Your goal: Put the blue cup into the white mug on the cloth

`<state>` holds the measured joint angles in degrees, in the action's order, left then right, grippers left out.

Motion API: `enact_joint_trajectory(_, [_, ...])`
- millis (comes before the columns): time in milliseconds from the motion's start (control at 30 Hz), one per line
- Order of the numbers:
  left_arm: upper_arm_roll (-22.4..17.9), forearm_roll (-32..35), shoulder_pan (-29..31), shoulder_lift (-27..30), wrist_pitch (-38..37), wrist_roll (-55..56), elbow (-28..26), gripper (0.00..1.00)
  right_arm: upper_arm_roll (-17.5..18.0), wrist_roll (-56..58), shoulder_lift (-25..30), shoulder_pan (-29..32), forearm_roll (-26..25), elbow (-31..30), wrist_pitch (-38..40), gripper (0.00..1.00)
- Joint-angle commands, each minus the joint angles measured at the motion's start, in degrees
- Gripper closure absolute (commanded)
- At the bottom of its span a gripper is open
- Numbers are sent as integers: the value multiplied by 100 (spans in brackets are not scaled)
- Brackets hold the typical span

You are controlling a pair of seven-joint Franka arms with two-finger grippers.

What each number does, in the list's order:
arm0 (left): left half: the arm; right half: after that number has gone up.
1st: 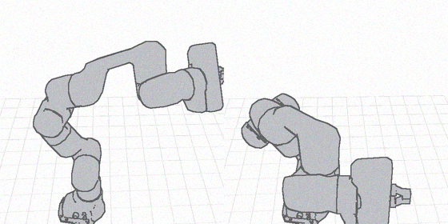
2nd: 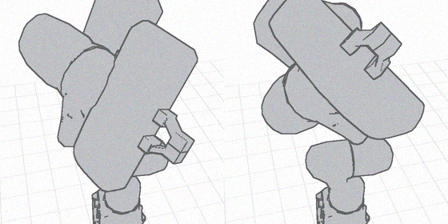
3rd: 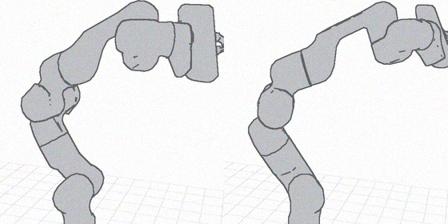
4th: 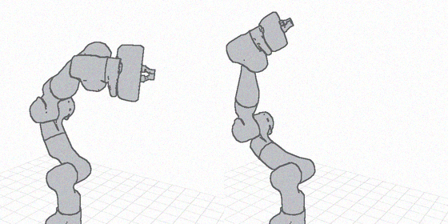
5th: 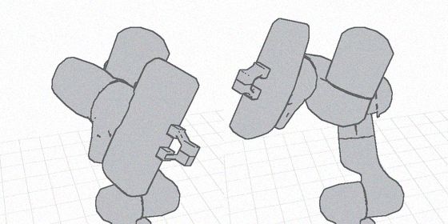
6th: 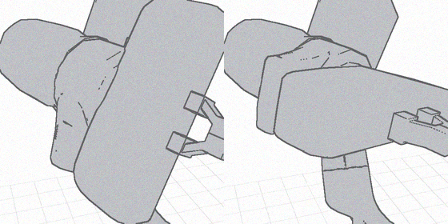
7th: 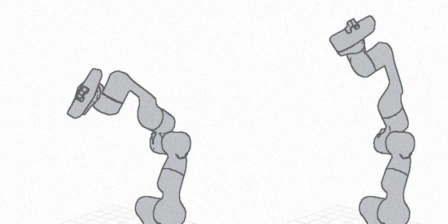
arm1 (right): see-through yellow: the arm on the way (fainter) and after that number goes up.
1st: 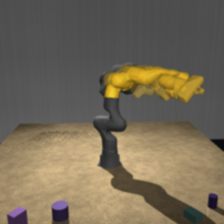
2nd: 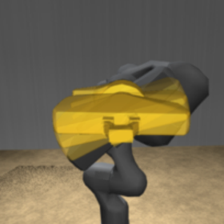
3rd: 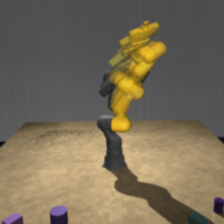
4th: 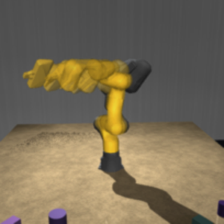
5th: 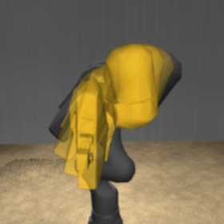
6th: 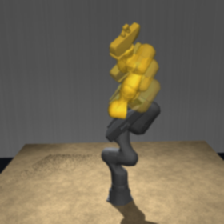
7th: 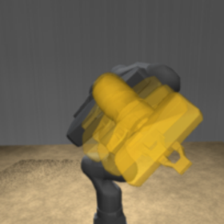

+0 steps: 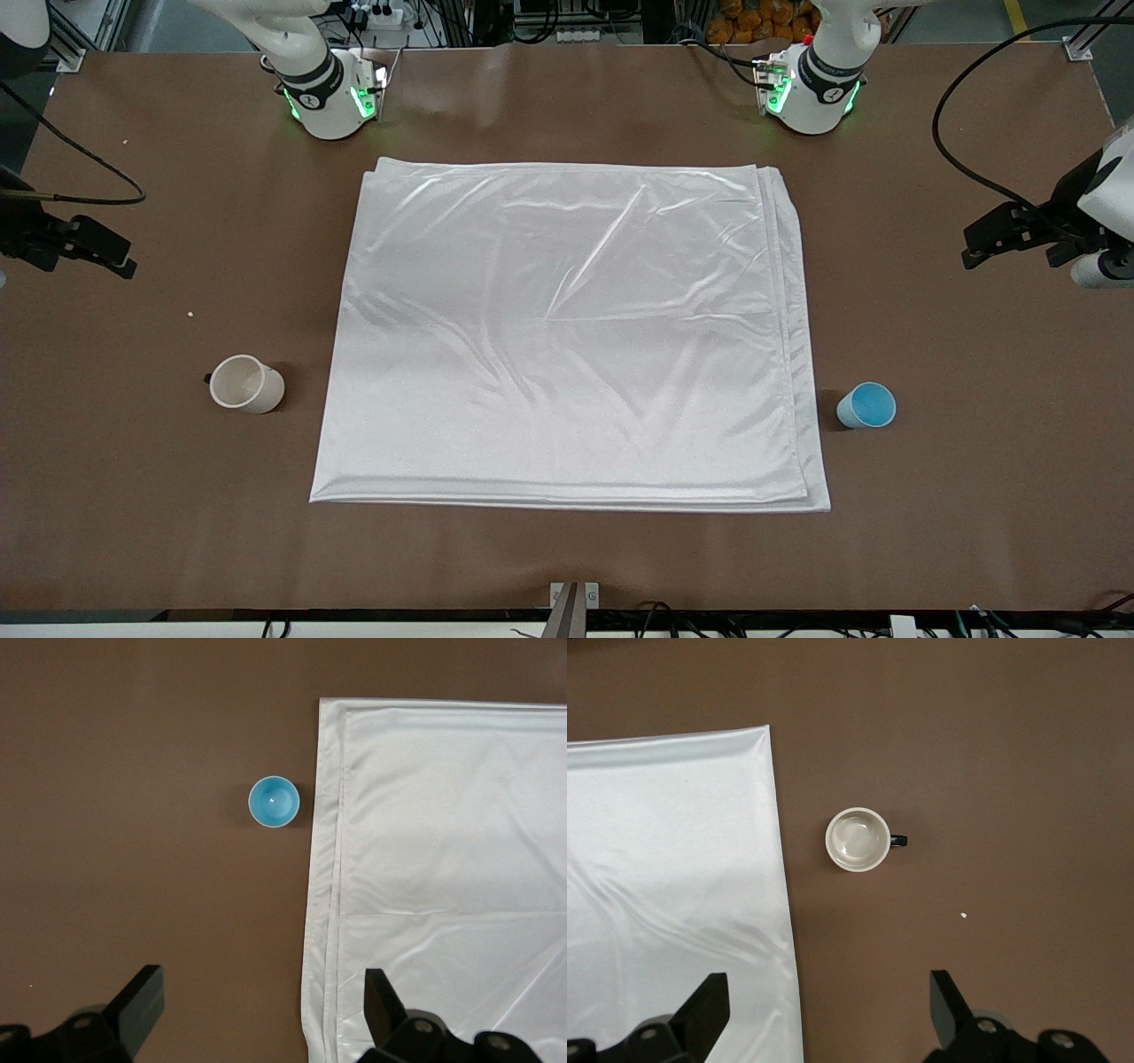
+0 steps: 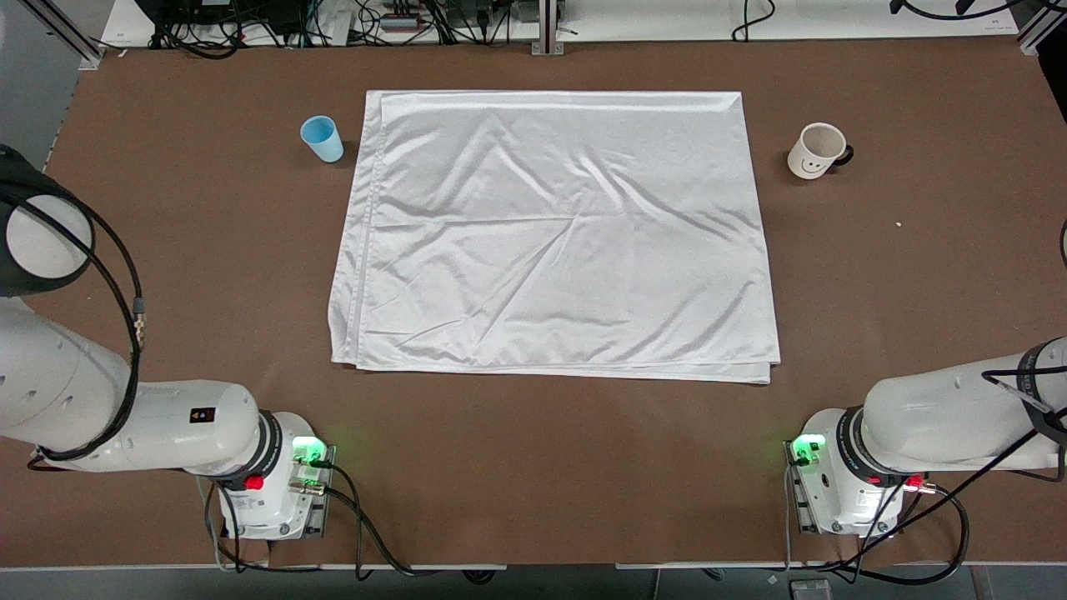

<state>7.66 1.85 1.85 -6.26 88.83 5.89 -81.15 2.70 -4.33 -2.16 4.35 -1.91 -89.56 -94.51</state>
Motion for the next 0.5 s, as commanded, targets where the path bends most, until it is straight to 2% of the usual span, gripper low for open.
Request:
enact_joint_trajectory(0, [17,105,26,-7,29,-52,46,0,20,-7,-4,13,24,35,47,0])
enact_joint_trajectory(467, [16,114,148,-68,38,-79,29,0,20,2,-4,13,24,26,38,0])
